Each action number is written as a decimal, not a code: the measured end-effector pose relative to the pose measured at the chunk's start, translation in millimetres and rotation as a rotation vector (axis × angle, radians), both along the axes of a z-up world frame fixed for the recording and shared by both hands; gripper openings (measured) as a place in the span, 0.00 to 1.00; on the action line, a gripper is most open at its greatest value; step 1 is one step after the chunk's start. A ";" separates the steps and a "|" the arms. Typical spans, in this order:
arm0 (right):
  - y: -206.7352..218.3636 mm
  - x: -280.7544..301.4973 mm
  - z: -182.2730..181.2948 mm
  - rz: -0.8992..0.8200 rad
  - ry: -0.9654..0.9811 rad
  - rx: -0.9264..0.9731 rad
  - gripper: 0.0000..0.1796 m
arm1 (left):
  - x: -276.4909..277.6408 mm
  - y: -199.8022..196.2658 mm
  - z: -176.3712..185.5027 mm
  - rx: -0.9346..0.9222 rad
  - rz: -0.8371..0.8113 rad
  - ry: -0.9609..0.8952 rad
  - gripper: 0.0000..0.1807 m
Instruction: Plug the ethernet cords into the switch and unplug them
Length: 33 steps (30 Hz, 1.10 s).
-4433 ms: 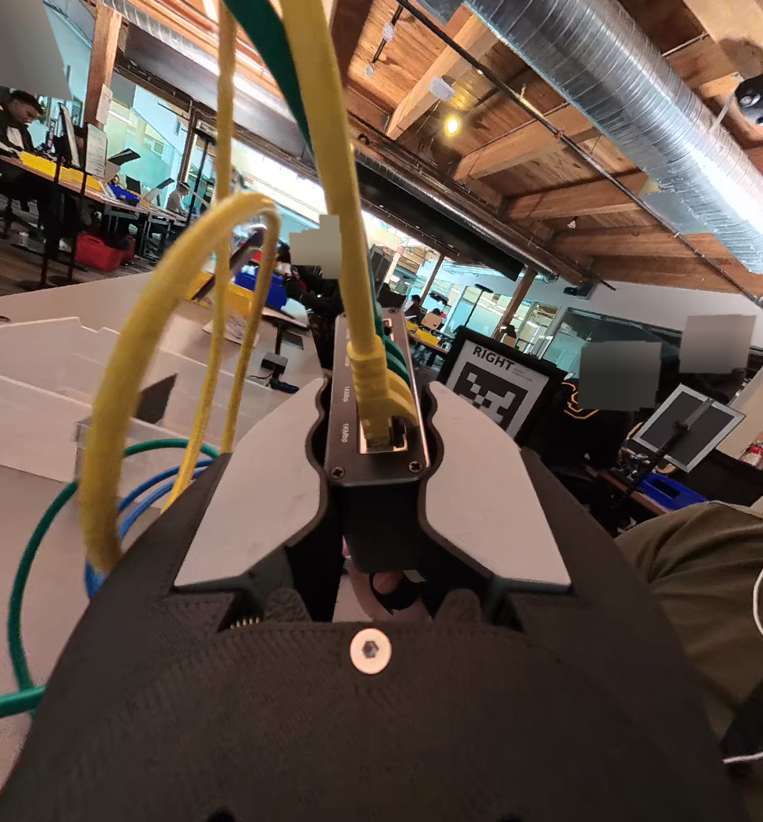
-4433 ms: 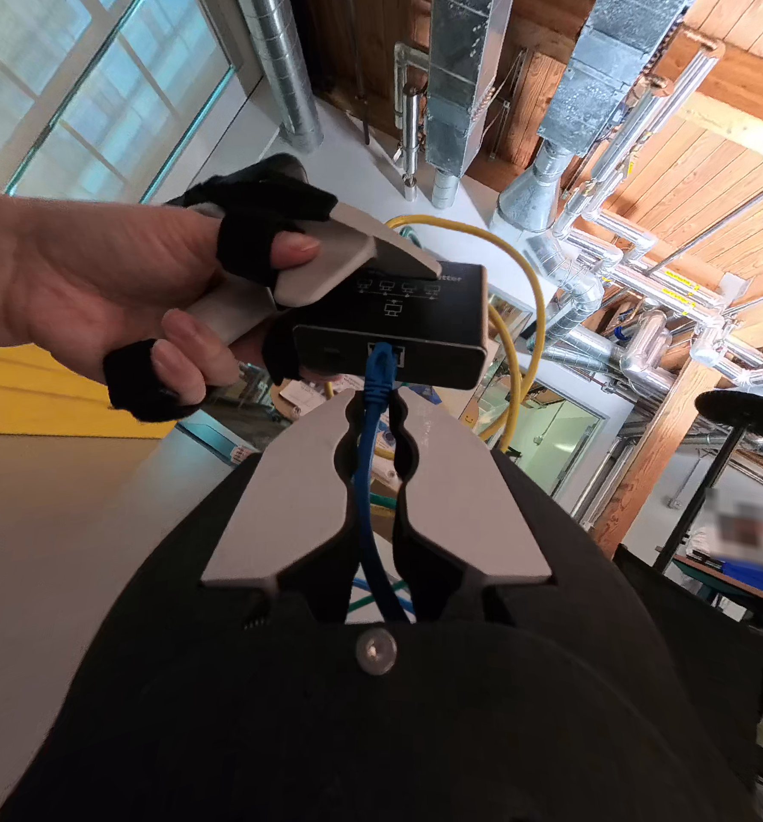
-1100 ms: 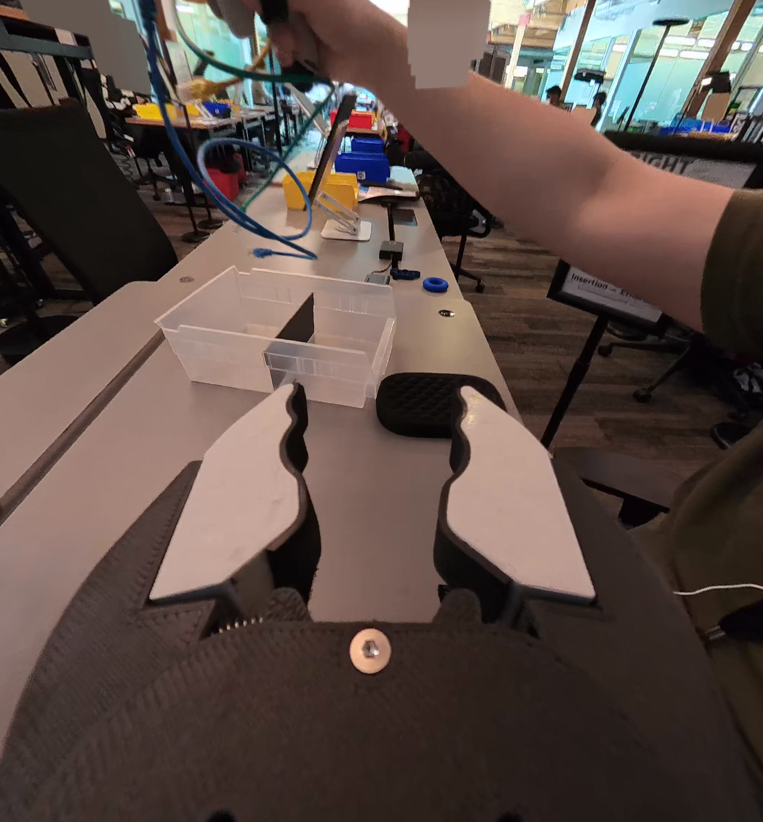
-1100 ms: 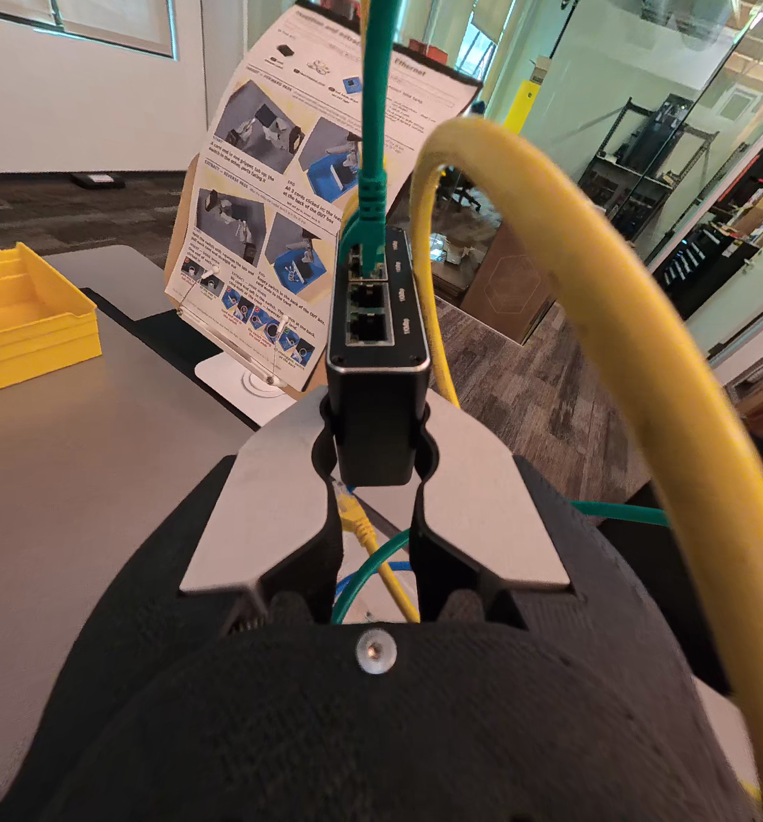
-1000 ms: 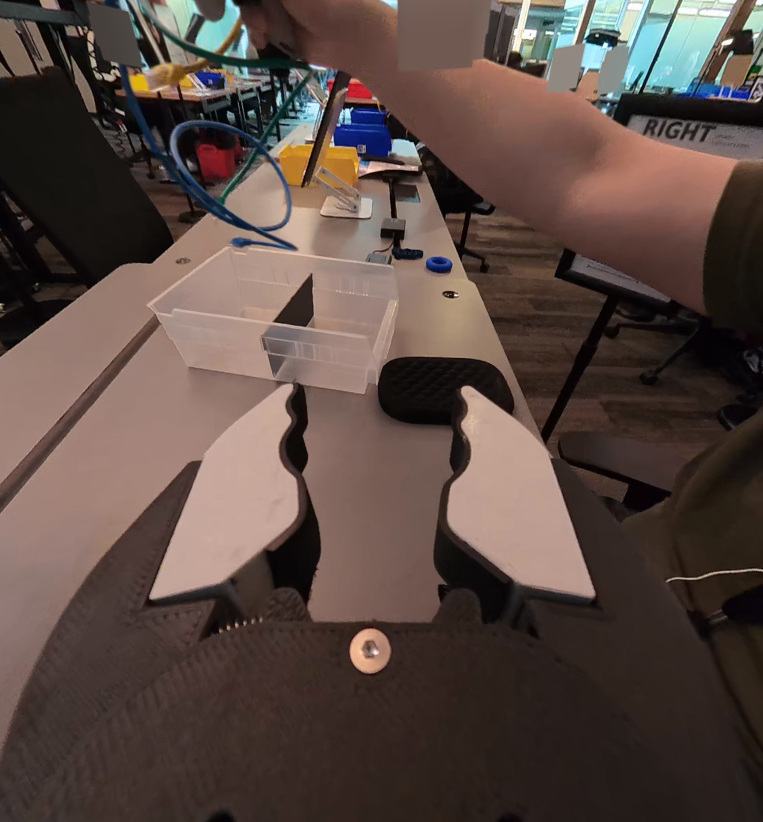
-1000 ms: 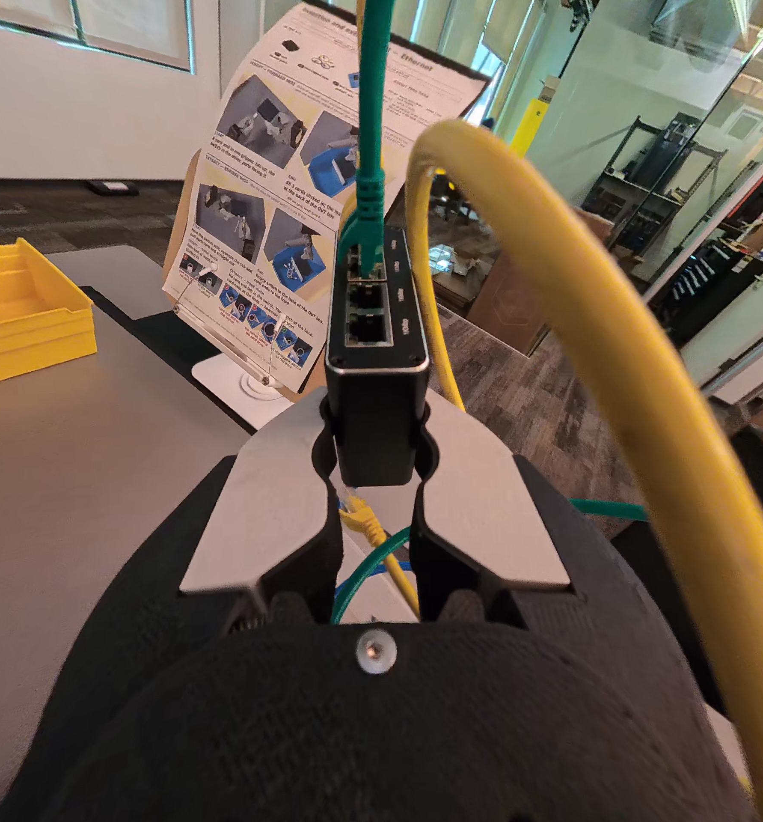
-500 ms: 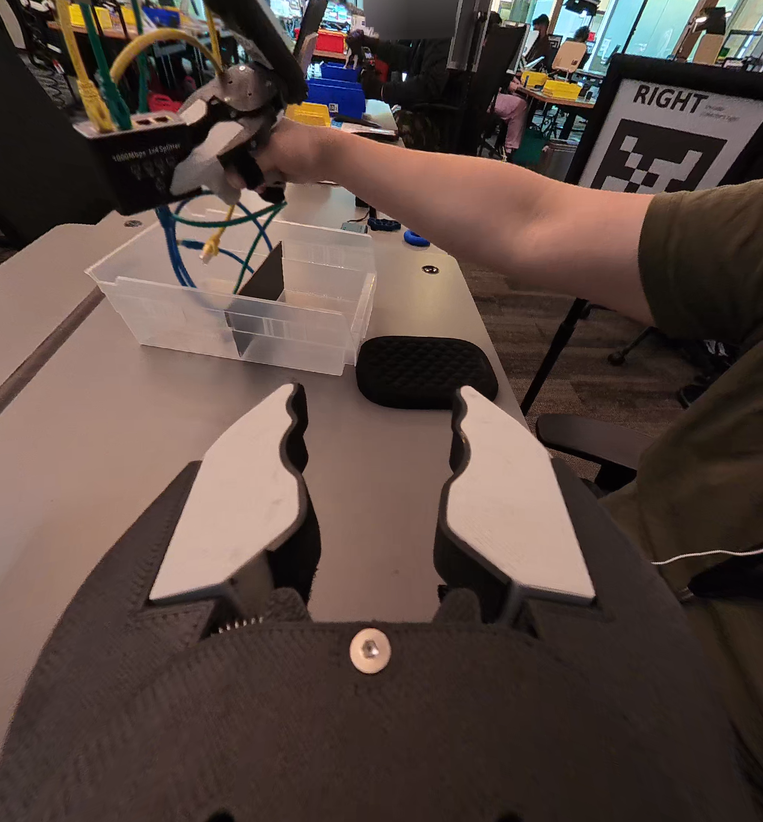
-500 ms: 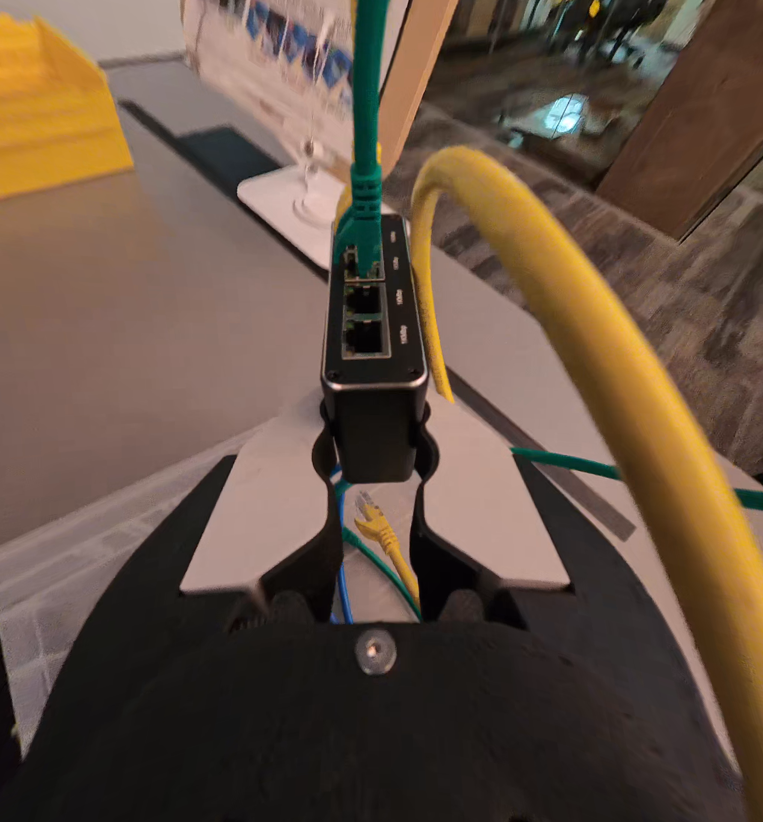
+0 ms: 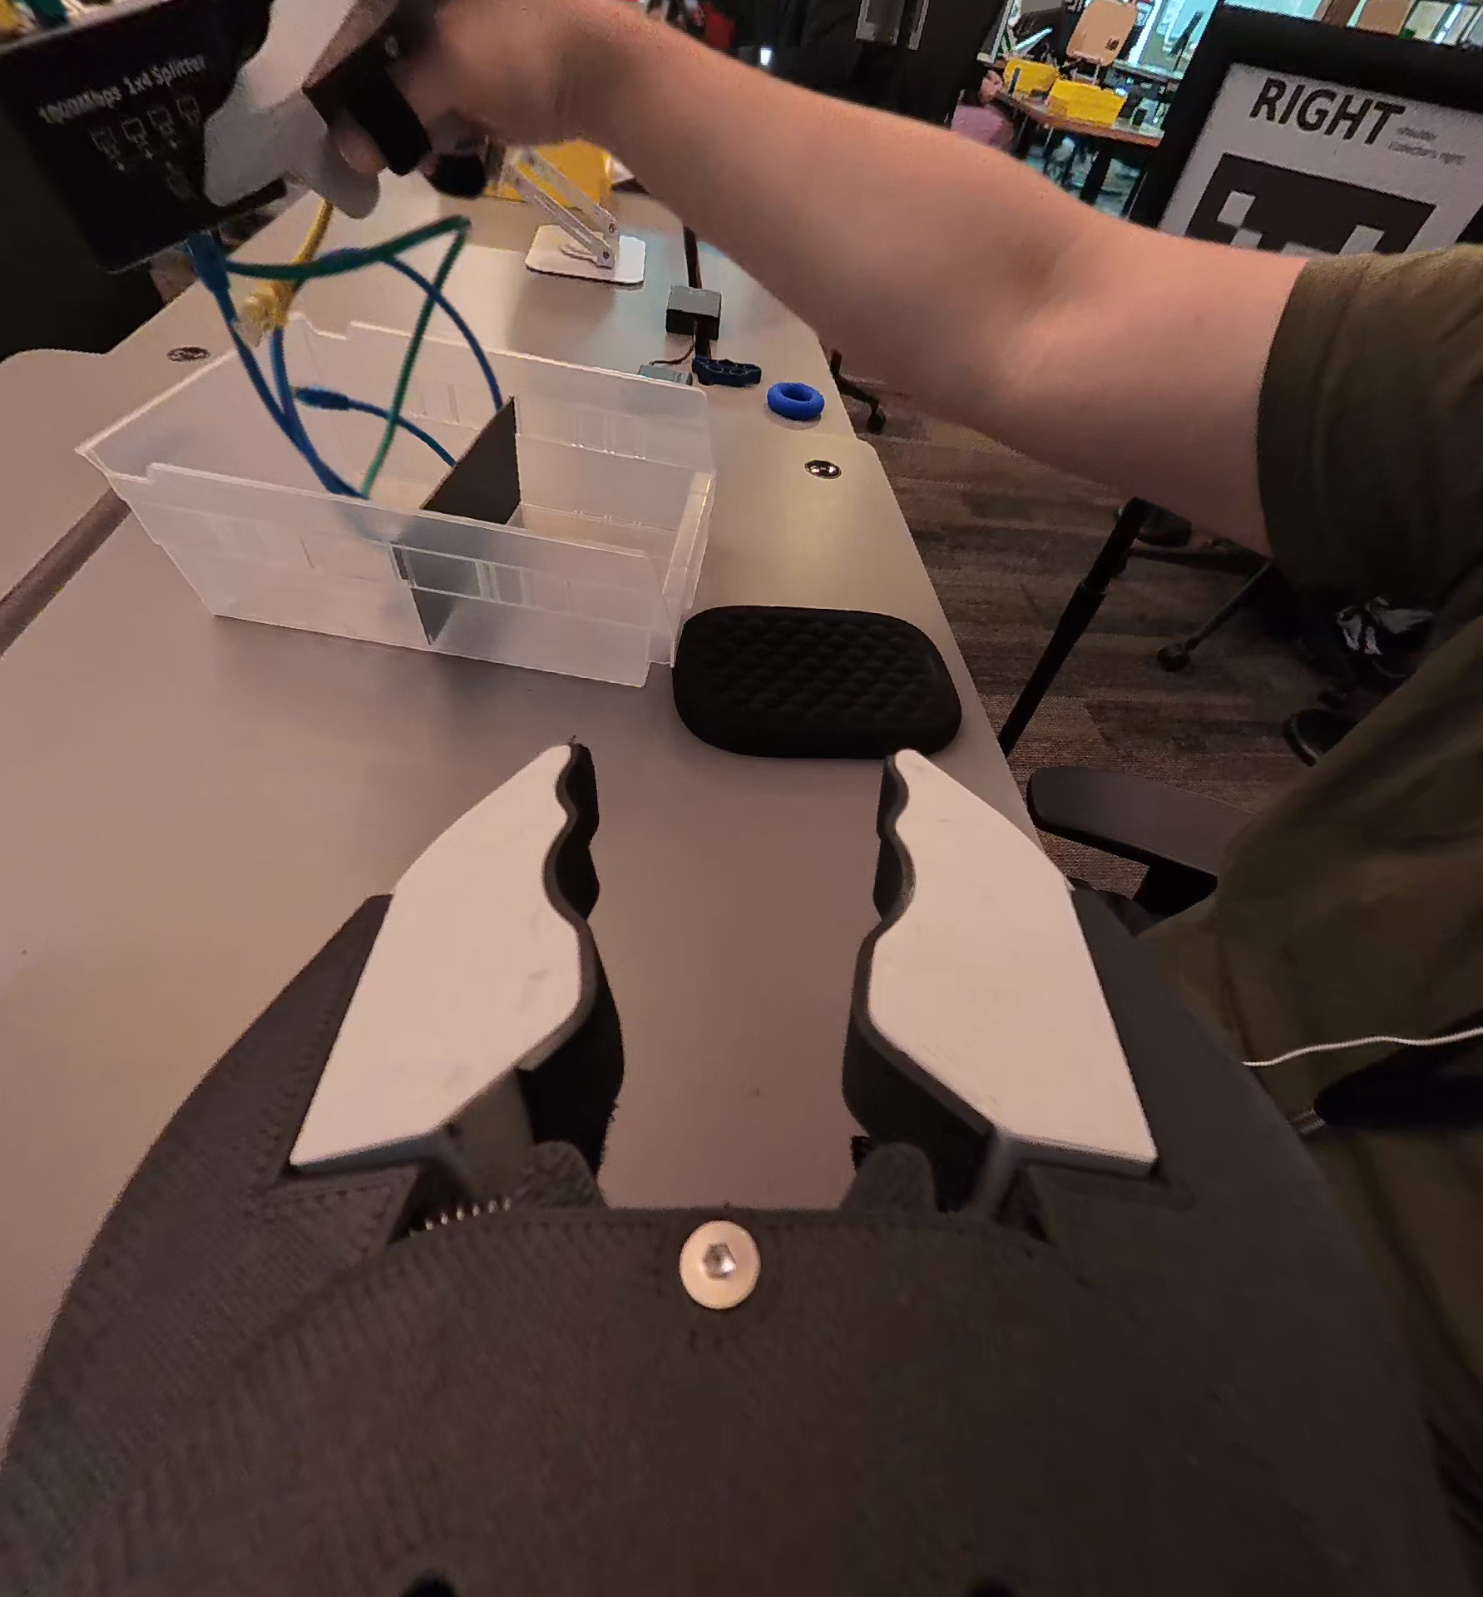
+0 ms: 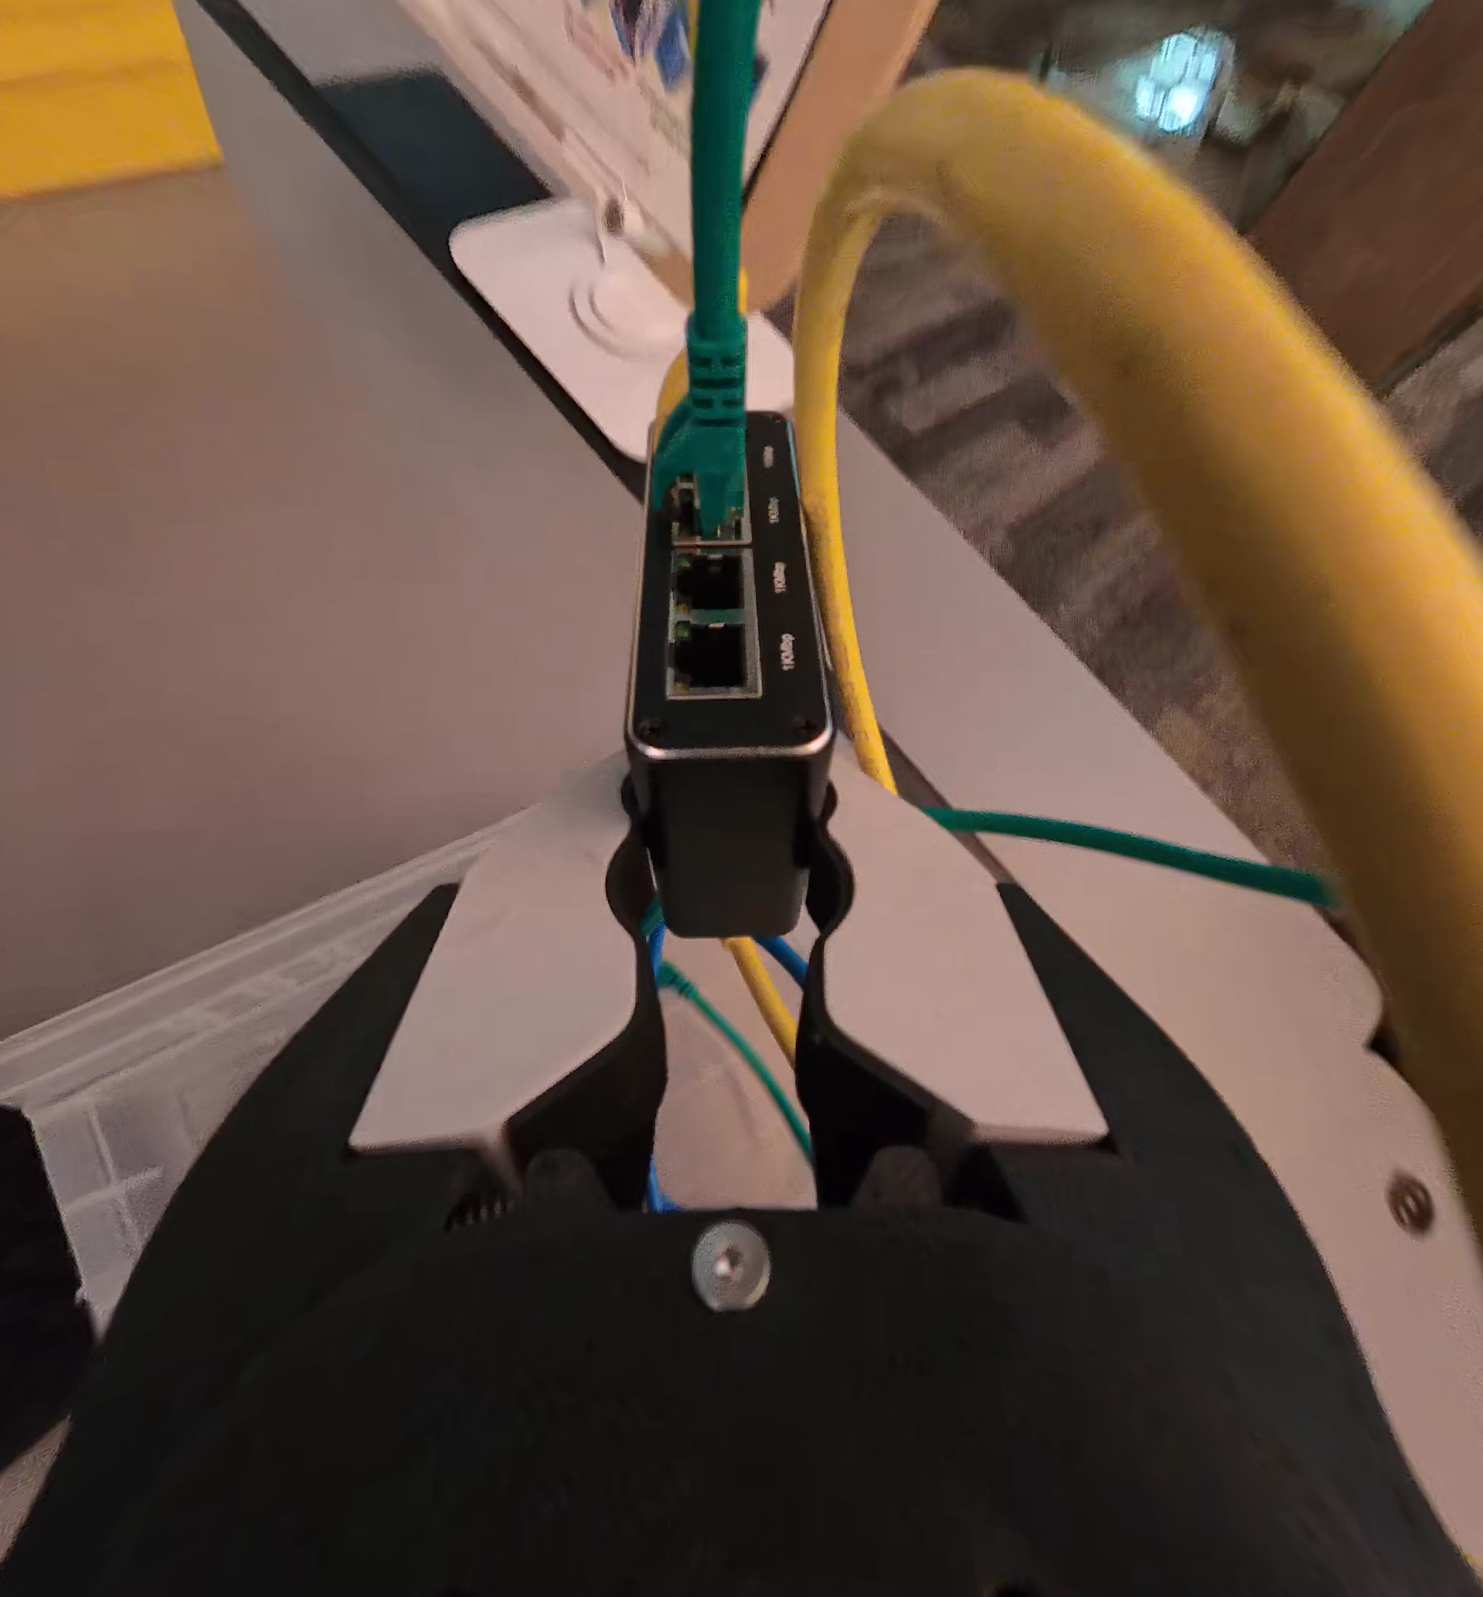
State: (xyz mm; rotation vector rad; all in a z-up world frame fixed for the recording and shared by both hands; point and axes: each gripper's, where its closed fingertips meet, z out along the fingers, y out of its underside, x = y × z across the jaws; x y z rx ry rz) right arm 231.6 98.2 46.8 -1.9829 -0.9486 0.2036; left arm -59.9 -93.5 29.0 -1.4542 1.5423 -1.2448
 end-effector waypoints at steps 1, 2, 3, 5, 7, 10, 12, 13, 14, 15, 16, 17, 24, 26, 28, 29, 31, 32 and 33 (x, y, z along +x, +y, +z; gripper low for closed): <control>0.1 3.0 -1.0 -0.022 -0.036 -0.042 0.18 | 0.2 0.0 -0.8 -0.001 -0.001 0.003 0.35; 0.6 5.1 -0.6 -0.047 -0.059 -0.082 0.18 | 0.5 0.2 -1.4 0.000 0.000 0.006 0.35; 0.7 5.7 0.4 -0.069 -0.065 -0.123 0.18 | 0.6 0.2 -1.8 0.000 0.000 0.007 0.35; -0.3 6.0 1.2 -0.116 -0.057 -0.218 0.18 | 0.8 0.1 -2.0 -0.001 -0.001 0.007 0.34; 3.7 7.6 0.4 -0.169 -0.049 -0.250 0.18 | 0.9 -0.1 -1.8 -0.001 -0.001 0.006 0.35; 8.1 4.9 -10.0 -0.198 0.008 -0.256 0.18 | 1.0 -1.0 -1.3 -0.001 -0.004 0.006 0.34; 13.8 7.2 -20.3 -0.277 0.091 -0.258 0.18 | 1.3 -2.4 -0.5 -0.002 -0.009 0.002 0.34; 17.8 11.5 -25.7 -0.342 0.130 -0.250 0.18 | 1.7 -3.2 -0.2 -0.003 -0.012 0.001 0.34; 20.2 14.5 -31.0 -0.395 0.173 -0.249 0.18 | 2.1 -4.4 -0.1 -0.004 -0.016 0.000 0.34; 20.4 14.0 -35.5 -0.416 0.223 -0.253 0.18 | 2.8 -5.7 -0.4 -0.004 -0.020 0.001 0.34; 20.0 12.6 -39.3 -0.431 0.284 -0.262 0.18 | 3.4 -6.7 -1.0 -0.004 -0.023 0.004 0.34; 21.1 13.3 -41.3 -0.463 0.346 -0.259 0.18 | 4.3 -8.1 -1.8 -0.003 -0.028 0.007 0.34; 19.8 24.1 -51.1 -0.634 0.601 -0.177 0.18 | 8.9 -16.2 -3.9 0.001 -0.052 0.015 0.34; 19.4 23.9 -59.0 -0.669 0.688 -0.181 0.18 | 10.5 -18.4 -5.3 -0.001 -0.058 0.020 0.34; 21.6 23.9 -66.6 -0.690 0.755 -0.170 0.18 | 12.5 -19.3 -6.5 0.001 -0.056 0.024 0.34; 23.1 22.1 -71.0 -0.670 0.751 -0.160 0.18 | 13.7 -18.1 -6.1 0.003 -0.044 0.019 0.34; 24.7 18.0 -83.3 -0.648 0.715 -0.164 0.18 | 15.1 -12.8 -5.7 0.015 -0.002 0.020 0.31; 25.6 15.9 -89.2 -0.641 0.694 -0.171 0.18 | 14.8 -3.2 -10.2 0.050 0.058 0.052 0.31; 26.5 14.3 -92.6 -0.635 0.681 -0.171 0.18 | 12.7 11.3 -17.1 0.109 0.145 0.102 0.31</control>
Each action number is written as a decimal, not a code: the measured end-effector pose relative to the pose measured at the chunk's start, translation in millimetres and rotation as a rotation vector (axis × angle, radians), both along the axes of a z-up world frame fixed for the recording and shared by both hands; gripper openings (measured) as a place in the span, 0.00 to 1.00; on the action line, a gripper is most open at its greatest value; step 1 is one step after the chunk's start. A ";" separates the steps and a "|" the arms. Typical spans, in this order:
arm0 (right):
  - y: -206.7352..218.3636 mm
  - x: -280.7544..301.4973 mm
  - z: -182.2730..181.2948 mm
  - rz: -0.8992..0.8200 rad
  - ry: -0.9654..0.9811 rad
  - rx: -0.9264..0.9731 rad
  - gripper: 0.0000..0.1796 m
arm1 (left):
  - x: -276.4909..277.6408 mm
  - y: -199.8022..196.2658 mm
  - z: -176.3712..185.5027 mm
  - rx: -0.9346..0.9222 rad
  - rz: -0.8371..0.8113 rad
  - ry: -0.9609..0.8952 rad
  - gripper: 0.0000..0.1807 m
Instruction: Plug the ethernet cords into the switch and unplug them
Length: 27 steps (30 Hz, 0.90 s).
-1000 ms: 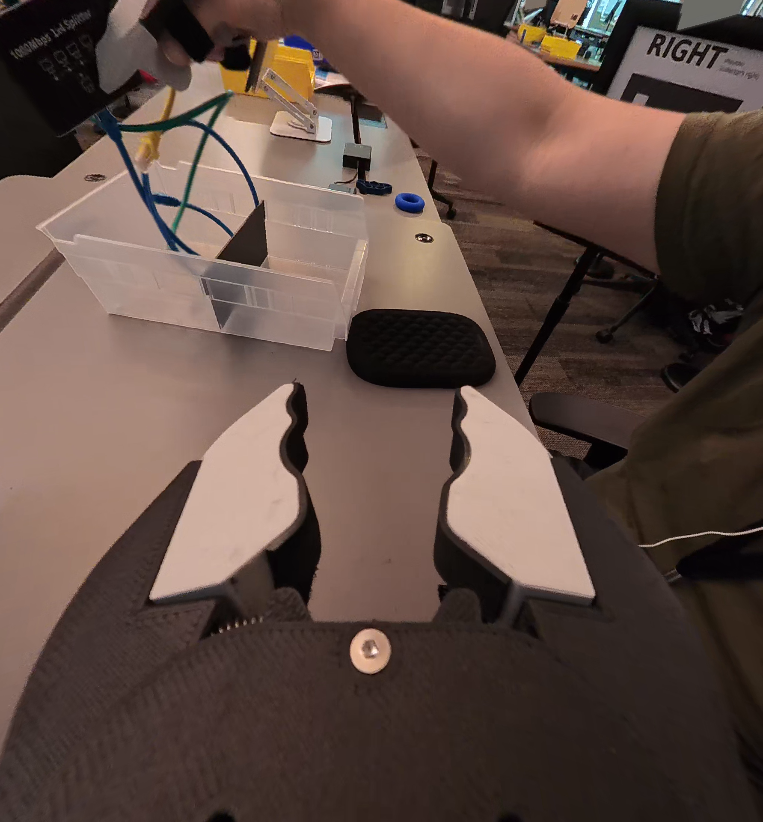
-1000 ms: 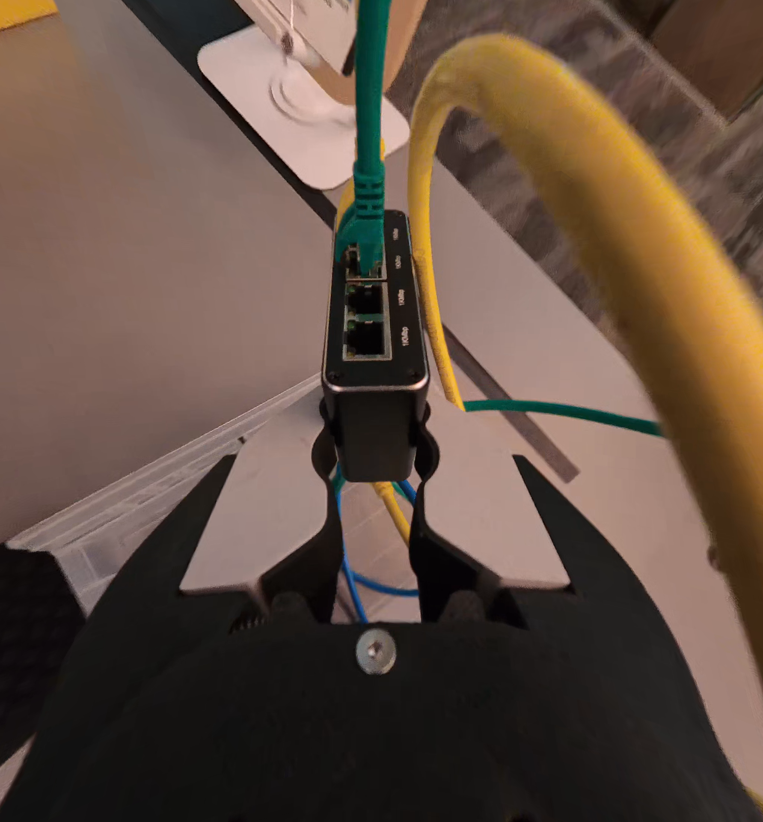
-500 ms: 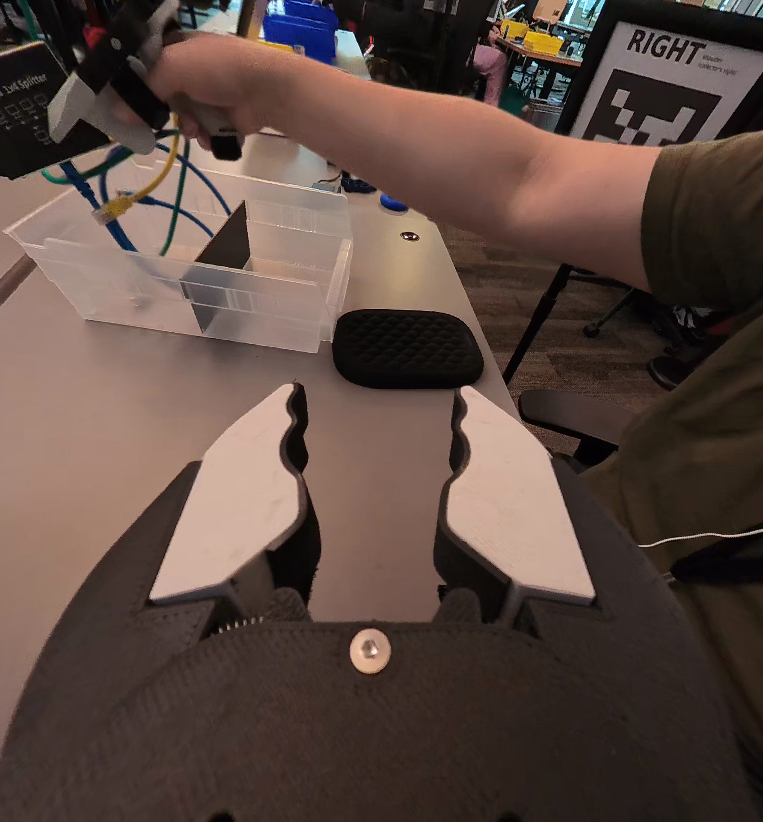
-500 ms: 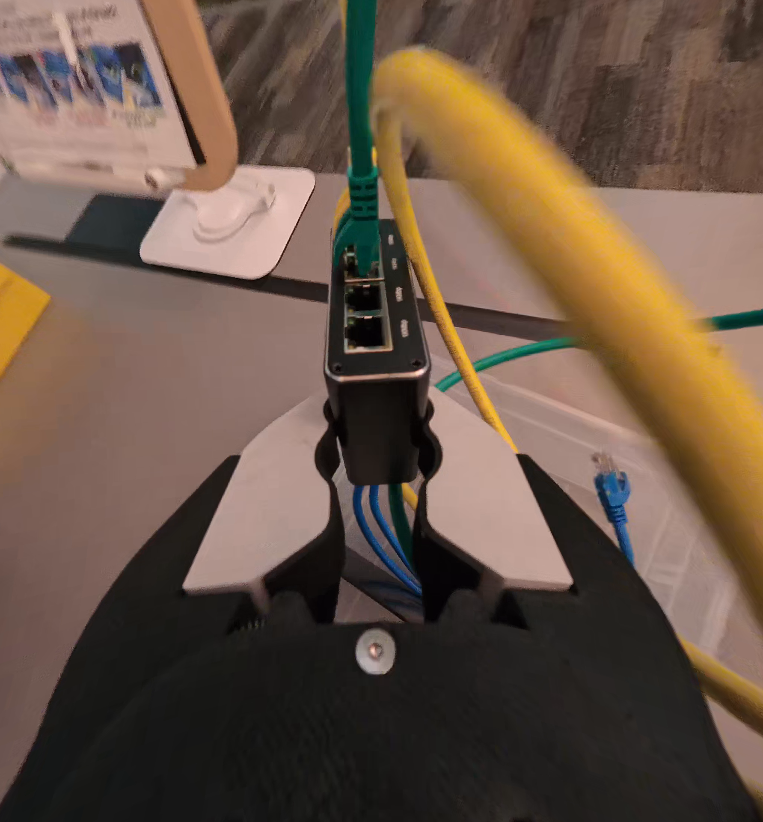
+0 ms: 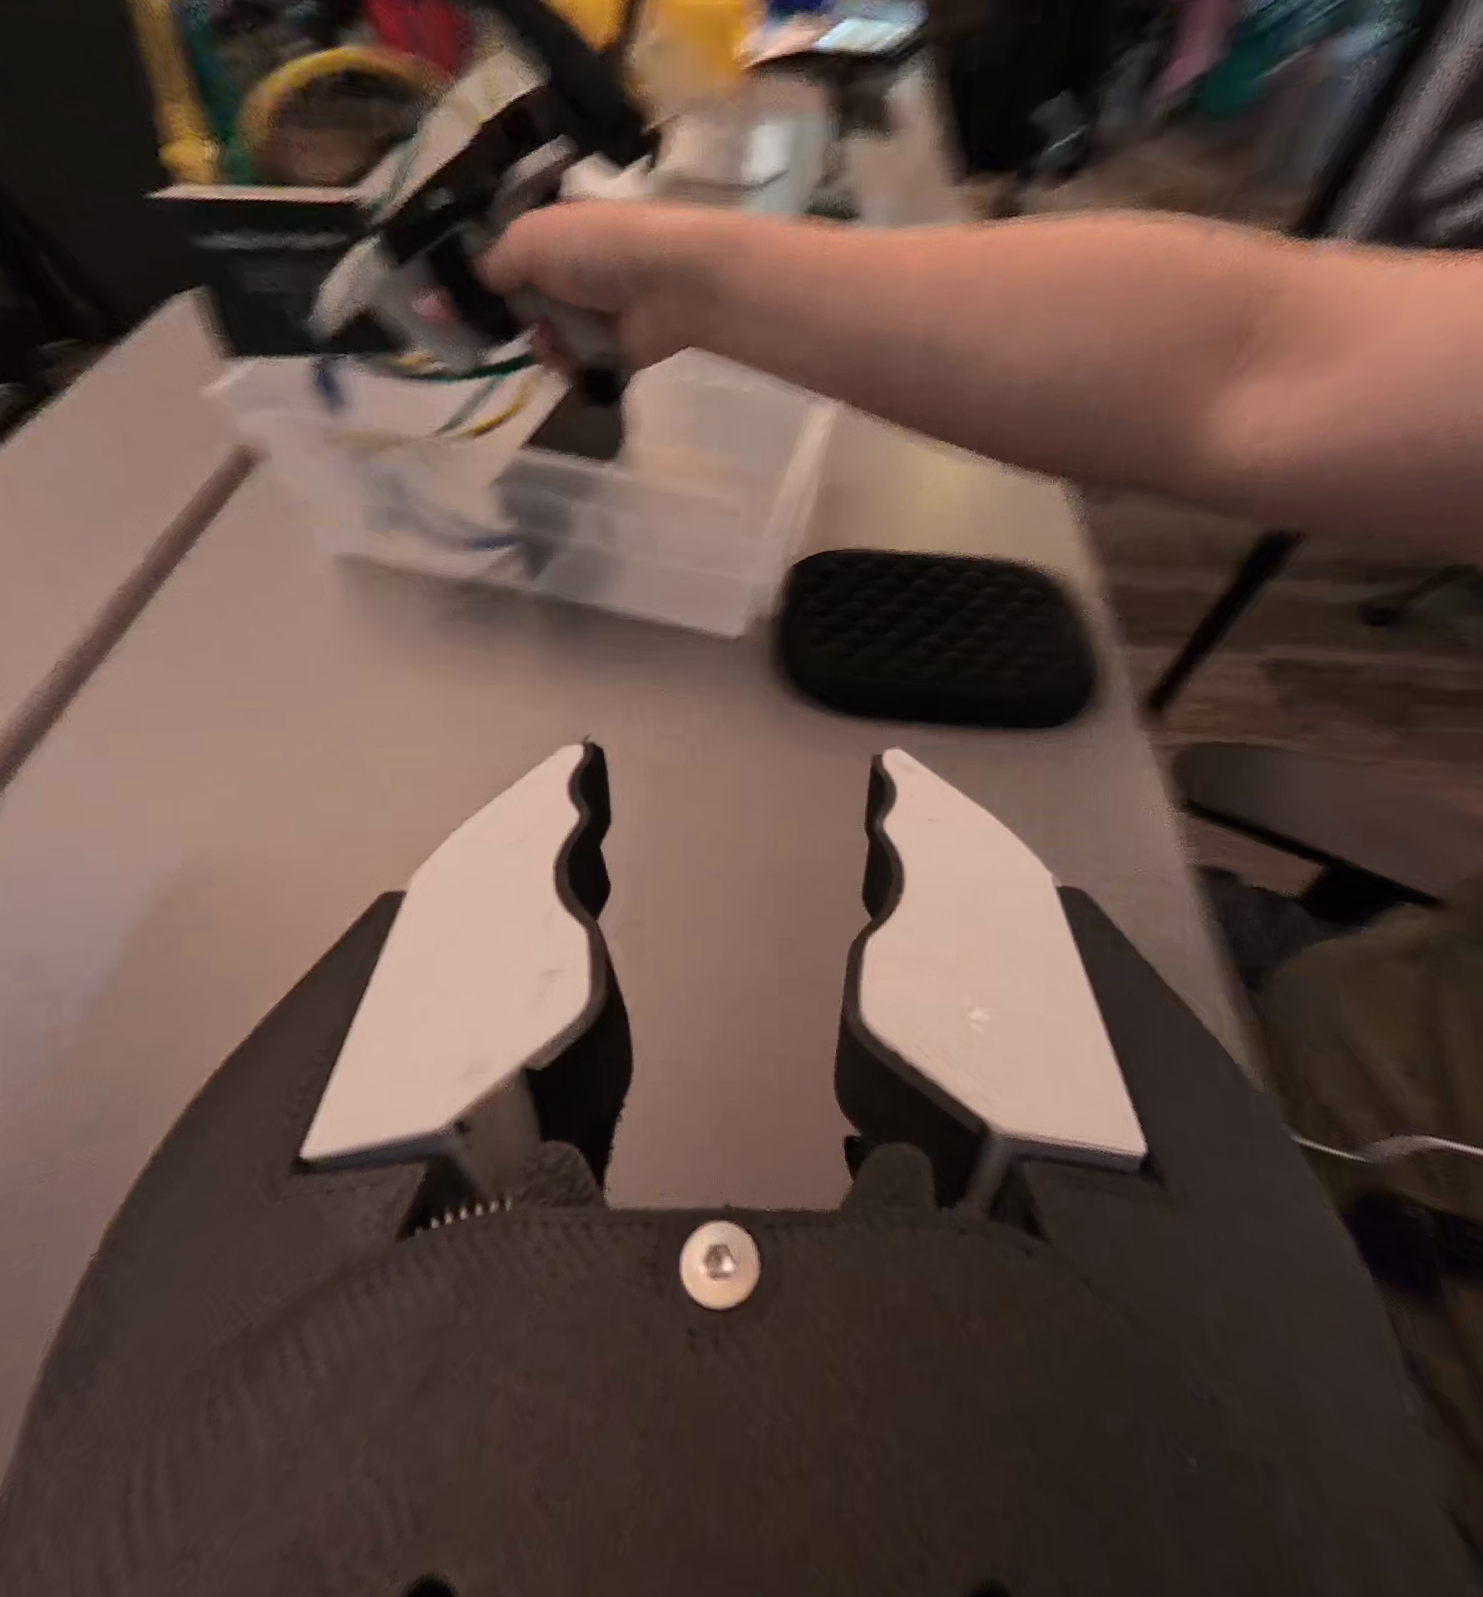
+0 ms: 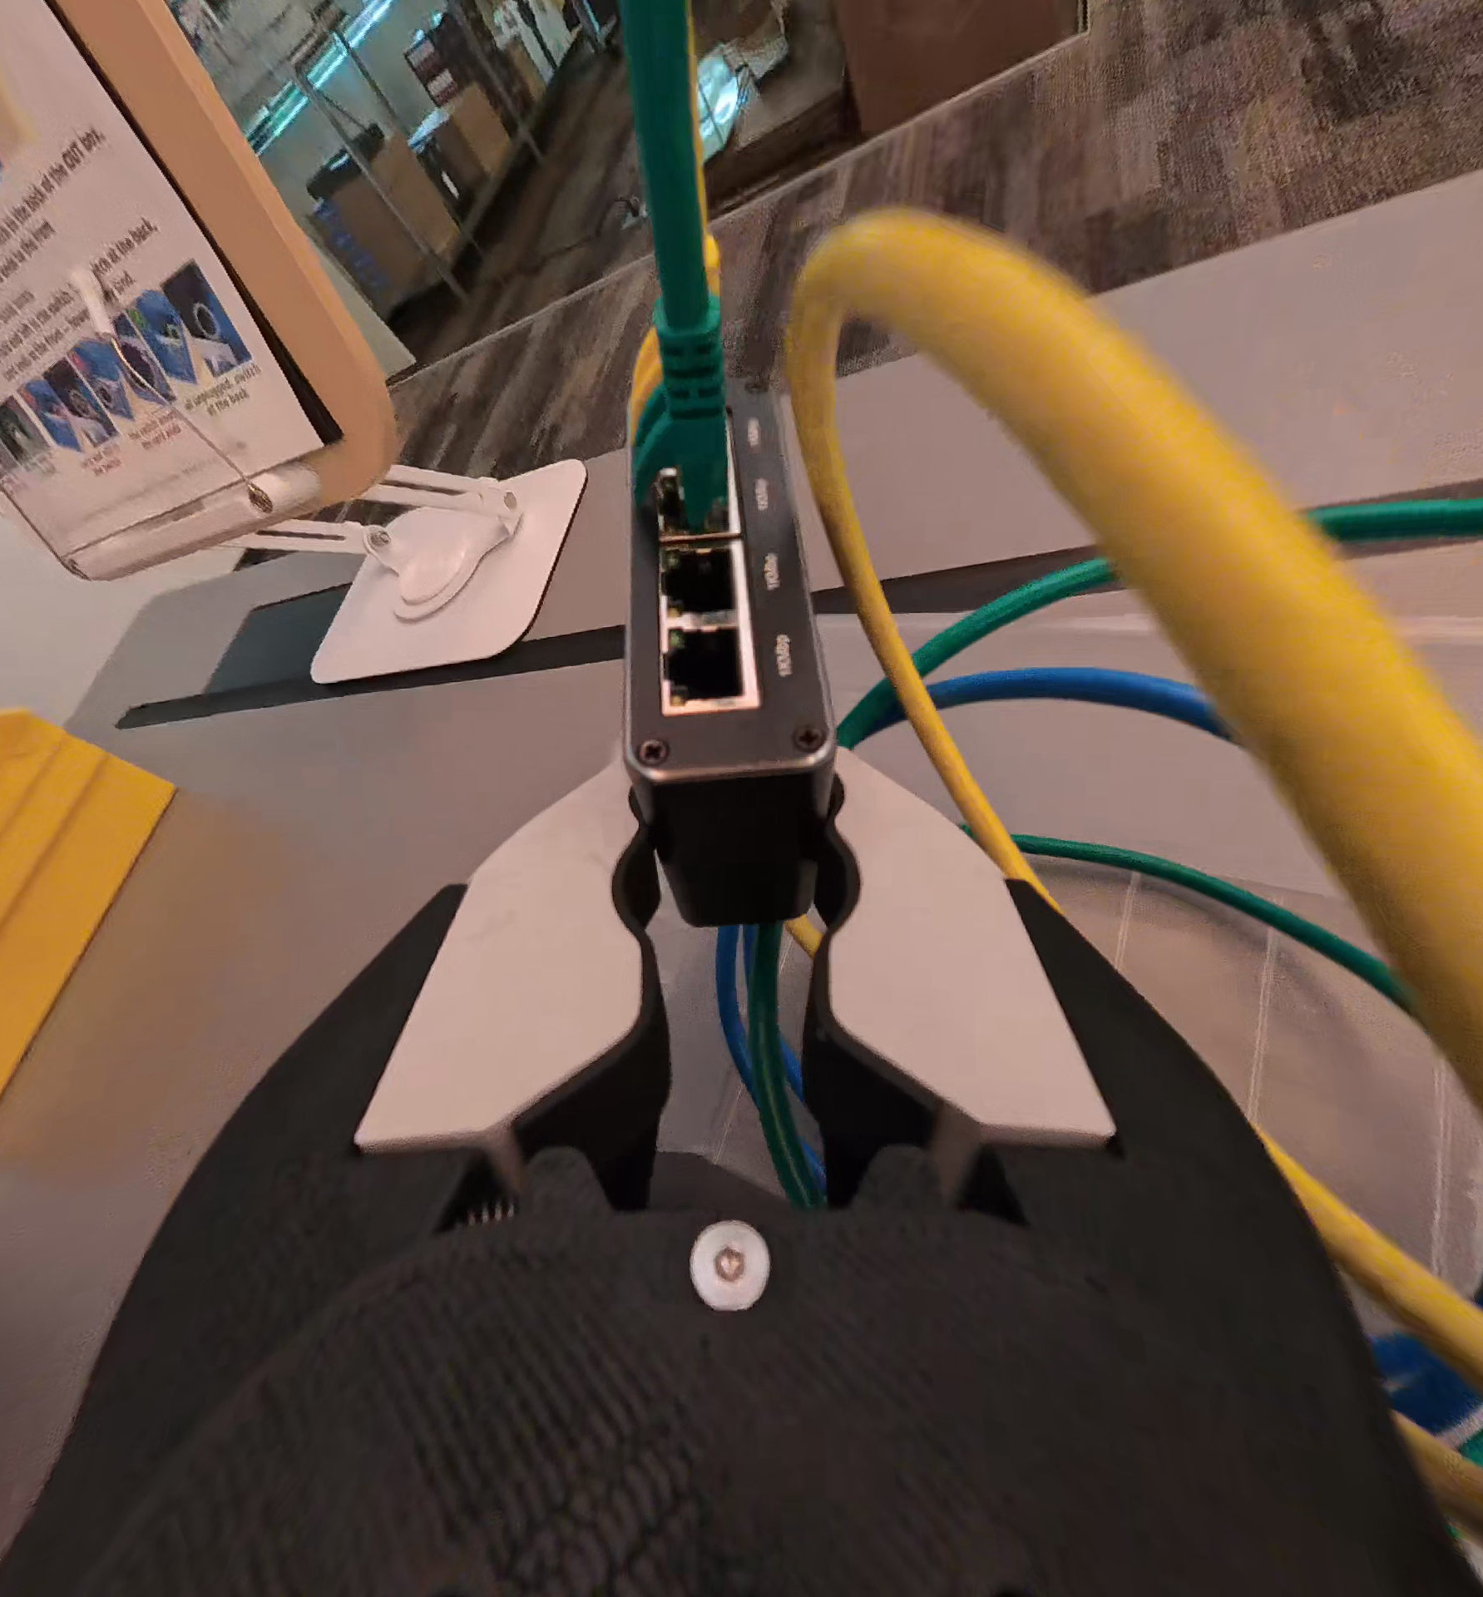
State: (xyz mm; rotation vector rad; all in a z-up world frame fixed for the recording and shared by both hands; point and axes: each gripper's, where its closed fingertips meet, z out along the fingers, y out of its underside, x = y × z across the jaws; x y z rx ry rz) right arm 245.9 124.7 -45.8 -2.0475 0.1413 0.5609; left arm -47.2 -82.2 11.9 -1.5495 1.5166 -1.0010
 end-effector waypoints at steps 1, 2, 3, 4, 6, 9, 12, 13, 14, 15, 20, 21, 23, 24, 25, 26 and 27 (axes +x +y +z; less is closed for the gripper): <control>1.1 -0.5 -0.8 0.000 -0.002 0.004 0.19 | -3.9 16.6 -6.6 0.069 0.096 0.052 0.32; 1.8 -0.6 -1.2 0.001 0.005 0.003 0.19 | -9.5 33.7 -11.5 0.141 0.194 0.098 0.32; 2.0 -0.7 -1.5 0.008 0.010 0.005 0.19 | -16.3 50.0 -14.8 0.211 0.289 0.141 0.32; 1.2 -0.6 -2.6 0.023 0.006 0.006 0.19 | -23.2 63.8 -16.9 0.274 0.372 0.177 0.32; -3.0 -0.8 -8.0 0.056 -0.013 -0.004 0.19 | -34.5 82.9 -20.4 0.359 0.498 0.242 0.32; -9.4 0.0 -14.2 0.060 -0.009 -0.025 0.19 | -41.5 92.7 -24.9 0.405 0.564 0.298 0.32; -16.7 0.1 -18.8 0.047 0.055 -0.081 0.16 | -38.9 91.5 -26.3 0.382 0.559 0.289 0.33; -19.6 -1.1 -19.9 0.052 0.084 -0.100 0.17 | -39.0 91.4 -27.2 0.386 0.558 0.297 0.33; -23.2 -1.8 -21.2 0.057 0.106 -0.122 0.19 | -39.5 91.7 -27.9 0.391 0.561 0.306 0.33; -27.0 -1.7 -22.4 0.061 0.115 -0.144 0.20 | -40.0 91.9 -28.8 0.393 0.563 0.315 0.33; -46.2 -4.3 -9.8 0.060 0.140 -0.125 0.25 | -38.5 87.5 -29.4 0.341 0.547 0.307 0.34; -52.4 -4.4 -7.9 0.060 0.135 -0.121 0.25 | -37.5 85.5 -28.3 0.315 0.540 0.296 0.35; -66.5 -8.9 -1.9 0.080 0.154 -0.096 0.26 | -36.5 82.4 -23.9 0.275 0.527 0.269 0.36; -73.2 -10.3 1.8 0.088 0.164 -0.073 0.27 | -38.6 83.9 -20.6 0.279 0.537 0.262 0.36; -78.9 -9.5 7.1 0.082 0.168 -0.033 0.27 | -41.9 86.5 -17.3 0.297 0.551 0.261 0.36; -83.0 -6.6 14.3 0.066 0.175 0.020 0.26 | -45.0 88.5 -14.6 0.309 0.561 0.261 0.36; -87.1 -4.5 21.3 0.060 0.201 0.059 0.24 | -47.1 89.3 -12.5 0.306 0.564 0.257 0.36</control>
